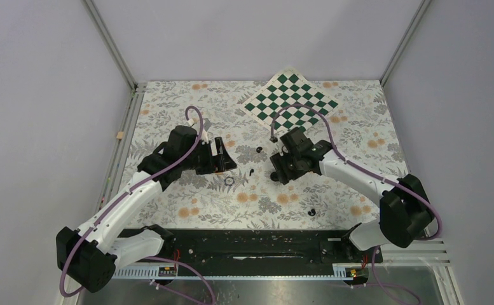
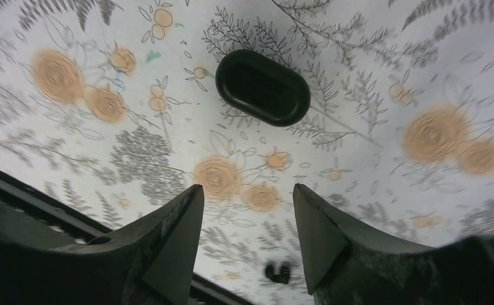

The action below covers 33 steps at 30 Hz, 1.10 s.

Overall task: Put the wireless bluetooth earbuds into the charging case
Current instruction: Move the charging case to the center of the board, then pick up the charging case from the center of the board.

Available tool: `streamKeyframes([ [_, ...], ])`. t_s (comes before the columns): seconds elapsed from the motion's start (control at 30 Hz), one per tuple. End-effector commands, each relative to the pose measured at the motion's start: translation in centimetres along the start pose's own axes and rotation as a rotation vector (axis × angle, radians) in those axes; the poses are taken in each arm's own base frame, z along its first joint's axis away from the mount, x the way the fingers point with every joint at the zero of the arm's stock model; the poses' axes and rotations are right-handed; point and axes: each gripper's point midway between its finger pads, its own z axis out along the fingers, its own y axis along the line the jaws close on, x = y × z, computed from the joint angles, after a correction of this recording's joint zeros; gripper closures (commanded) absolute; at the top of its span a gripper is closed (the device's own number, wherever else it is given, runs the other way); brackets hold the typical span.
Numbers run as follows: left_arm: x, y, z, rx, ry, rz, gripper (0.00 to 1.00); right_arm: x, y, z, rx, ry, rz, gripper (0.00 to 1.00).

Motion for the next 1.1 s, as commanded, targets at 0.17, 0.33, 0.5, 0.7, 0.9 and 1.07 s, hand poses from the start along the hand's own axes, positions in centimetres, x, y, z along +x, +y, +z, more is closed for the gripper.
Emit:
streamKeyframes([
  [0.17,-1.3,-0.4,-0.4,-0.003,-0.05,0.011,0.22,-0.6,-1.5,0.8,-0.001,0.032,-0.67,0.37],
  [0.33,-1.5,-0.4,-0.5,0.0,-0.061,0.013,0.22,-1.2,-2.2,3.0,0.02,0.001,-0.806,0.33],
  [0.5,-1.6,-0.2,-0.8,-0.016,-0.075,0.013,0.22,-2.1,-1.6,4.6,-0.007,-0.016,-0.825,0.31],
  [0.7,-1.5,1.7,-1.2,-0.115,-0.088,-0.021,0.22,-2.5,-1.3,6.4,-0.017,0.015,-0.842,0.32],
  [0.9,-1.5,1.5,-1.7,-0.075,-0.078,-0.047,0.21,-2.5,-1.7,7.3,-0.006,0.06,-0.86,0.34],
  [1.07,-1.3,1.7,-1.6,-0.074,-0.077,-0.06,0.22,-2.4,-1.3,7.3,-0.039,0.09,-0.86,0.52],
])
